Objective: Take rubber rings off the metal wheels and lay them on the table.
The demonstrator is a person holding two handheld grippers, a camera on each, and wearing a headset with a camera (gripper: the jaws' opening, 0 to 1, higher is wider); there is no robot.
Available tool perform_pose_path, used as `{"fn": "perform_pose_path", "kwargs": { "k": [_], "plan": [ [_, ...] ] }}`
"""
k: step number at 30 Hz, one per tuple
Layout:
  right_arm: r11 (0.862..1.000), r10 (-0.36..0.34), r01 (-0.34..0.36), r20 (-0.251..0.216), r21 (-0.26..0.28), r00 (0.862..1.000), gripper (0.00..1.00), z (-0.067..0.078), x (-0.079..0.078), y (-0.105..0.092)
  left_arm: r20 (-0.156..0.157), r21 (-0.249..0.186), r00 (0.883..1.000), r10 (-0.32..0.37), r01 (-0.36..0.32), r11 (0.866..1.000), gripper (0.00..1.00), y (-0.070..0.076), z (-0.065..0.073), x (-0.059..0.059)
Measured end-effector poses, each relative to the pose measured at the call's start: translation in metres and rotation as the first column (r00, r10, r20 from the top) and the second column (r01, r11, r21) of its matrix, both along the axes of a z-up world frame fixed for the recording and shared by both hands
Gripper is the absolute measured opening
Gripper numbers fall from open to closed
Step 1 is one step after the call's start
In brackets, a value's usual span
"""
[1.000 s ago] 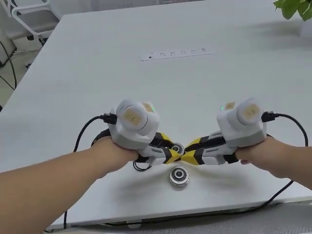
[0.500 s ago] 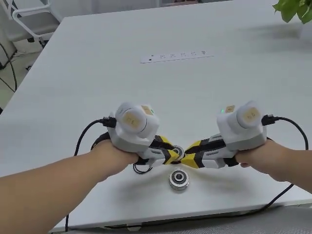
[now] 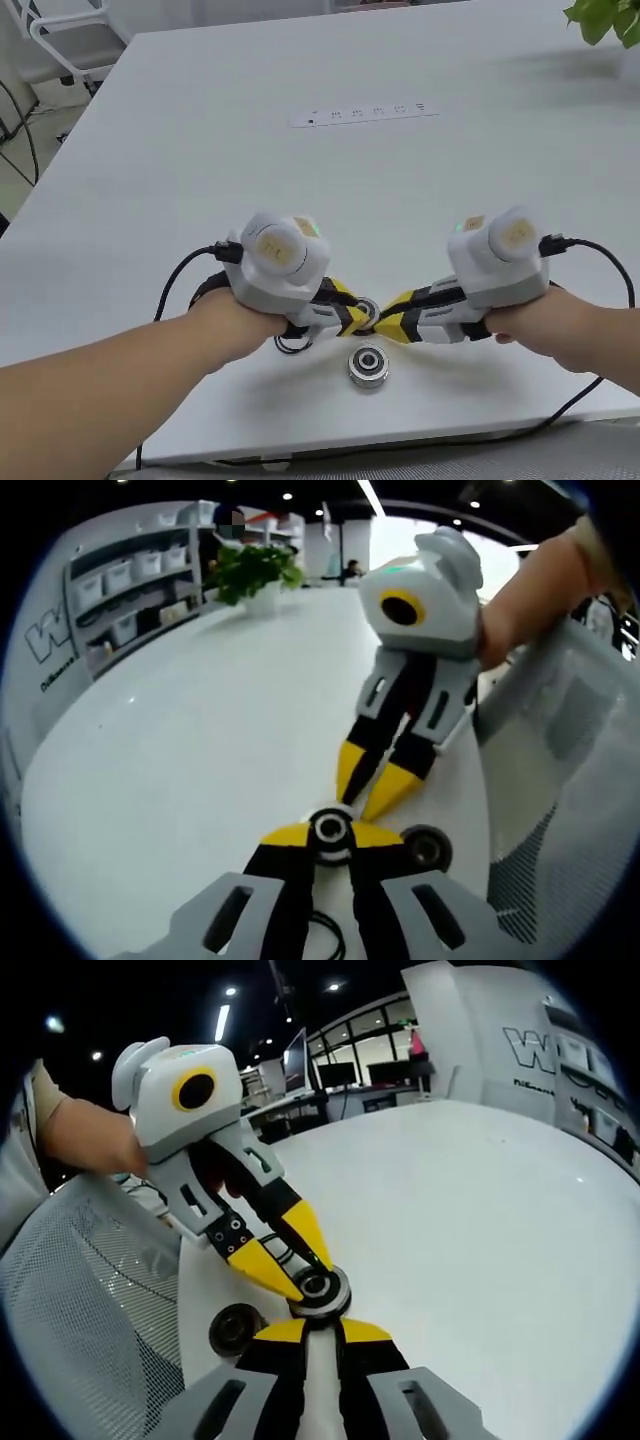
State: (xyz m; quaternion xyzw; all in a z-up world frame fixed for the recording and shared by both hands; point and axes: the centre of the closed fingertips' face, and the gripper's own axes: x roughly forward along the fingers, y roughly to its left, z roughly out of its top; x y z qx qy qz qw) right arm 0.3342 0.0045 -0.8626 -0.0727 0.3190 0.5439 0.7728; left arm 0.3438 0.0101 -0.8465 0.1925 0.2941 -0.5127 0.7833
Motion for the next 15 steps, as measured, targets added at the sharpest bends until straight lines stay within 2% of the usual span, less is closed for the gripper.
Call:
{"fn": "perform_pose_path", "kwargs": {
  "k": [4, 10, 15],
  "plan": [
    [1.000, -0.003, 0.003, -0.006, 0.002, 1.000, 0.02, 0.0001, -0.0001, -0.0002, 0.001, 0.001, 1.000, 0.002, -0.002, 1.000, 0.14, 0.0003, -0.0001, 0.0001],
    [0.997, -0.062, 0.065, -0.088, 0.036, 0.994, 0.00, 0.0013, 0.0018, -0.0043, 0.016, 0.016, 1.000, -0.006, 0.006, 1.000, 0.13, 0.0003, -0.0002, 0.0000],
    [0.992, -0.094, 0.103, -0.132, 0.067, 0.987, 0.00, 0.0048, 0.0034, -0.0071, 0.020, 0.027, 1.000, -0.016, 0.015, 1.000, 0.13, 0.0007, -0.0003, -0.0009]
  ]
}}
